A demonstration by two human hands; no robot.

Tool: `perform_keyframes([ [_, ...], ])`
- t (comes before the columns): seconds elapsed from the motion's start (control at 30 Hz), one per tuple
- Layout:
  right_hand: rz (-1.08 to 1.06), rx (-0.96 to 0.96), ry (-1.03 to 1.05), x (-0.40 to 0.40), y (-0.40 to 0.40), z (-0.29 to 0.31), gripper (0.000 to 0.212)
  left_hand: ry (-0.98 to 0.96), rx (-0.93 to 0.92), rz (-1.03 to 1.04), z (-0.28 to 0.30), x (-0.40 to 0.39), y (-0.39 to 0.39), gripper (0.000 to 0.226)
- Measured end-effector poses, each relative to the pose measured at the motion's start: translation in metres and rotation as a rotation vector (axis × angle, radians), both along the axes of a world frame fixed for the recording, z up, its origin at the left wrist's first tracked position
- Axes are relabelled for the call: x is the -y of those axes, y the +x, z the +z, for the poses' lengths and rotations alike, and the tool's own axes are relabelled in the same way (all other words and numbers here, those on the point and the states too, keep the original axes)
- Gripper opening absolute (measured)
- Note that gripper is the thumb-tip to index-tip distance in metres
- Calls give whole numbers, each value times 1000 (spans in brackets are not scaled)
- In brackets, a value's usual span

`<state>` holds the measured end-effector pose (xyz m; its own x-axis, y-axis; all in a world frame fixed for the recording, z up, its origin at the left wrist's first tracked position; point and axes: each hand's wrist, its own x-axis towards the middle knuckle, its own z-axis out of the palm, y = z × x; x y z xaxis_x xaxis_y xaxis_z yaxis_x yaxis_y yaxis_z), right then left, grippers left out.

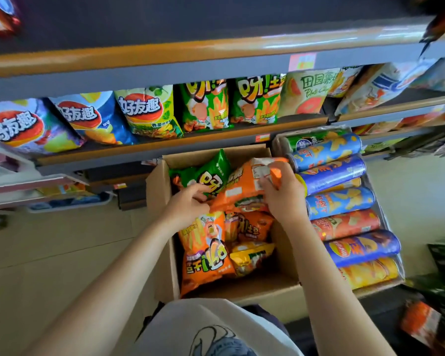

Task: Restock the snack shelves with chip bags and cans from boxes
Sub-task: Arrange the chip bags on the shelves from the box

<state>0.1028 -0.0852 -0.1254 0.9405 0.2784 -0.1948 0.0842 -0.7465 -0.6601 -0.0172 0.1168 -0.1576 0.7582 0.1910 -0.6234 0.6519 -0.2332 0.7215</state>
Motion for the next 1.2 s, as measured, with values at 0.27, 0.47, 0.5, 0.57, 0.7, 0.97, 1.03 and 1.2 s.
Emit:
perform_keyframes([
  [0.27,-401,-980,796,-22,11,24,37,38,263,-7,6,6,-17,114],
  [0.47,-506,-1108,754,-52,-21,-16,43,17,161,424,6,-28,-39,65],
  [0.5,-471,-1023,594,-54,-26,-29,39,-37,144,563,1,-35,-46,54],
  [0.57,-337,-796,194,-56,-39,-54,28,-176,121,814,-11,-49,-61,49],
  [0.7,339,-318,-399,-51,-79,-91,51,-348,-24,971,-20,-75,-92,99],
  [0.97,1500,400,-818,-54,-97,-103,90,-468,-160,991,-34,-75,-121,44],
  [1.03,1603,459,-865,-54,-85,-104,100,-494,-163,1008,-34,-72,-121,39],
  [1.2,1662,506,-934,-66,-67,-102,104,-502,-143,1035,-33,-68,-124,36],
])
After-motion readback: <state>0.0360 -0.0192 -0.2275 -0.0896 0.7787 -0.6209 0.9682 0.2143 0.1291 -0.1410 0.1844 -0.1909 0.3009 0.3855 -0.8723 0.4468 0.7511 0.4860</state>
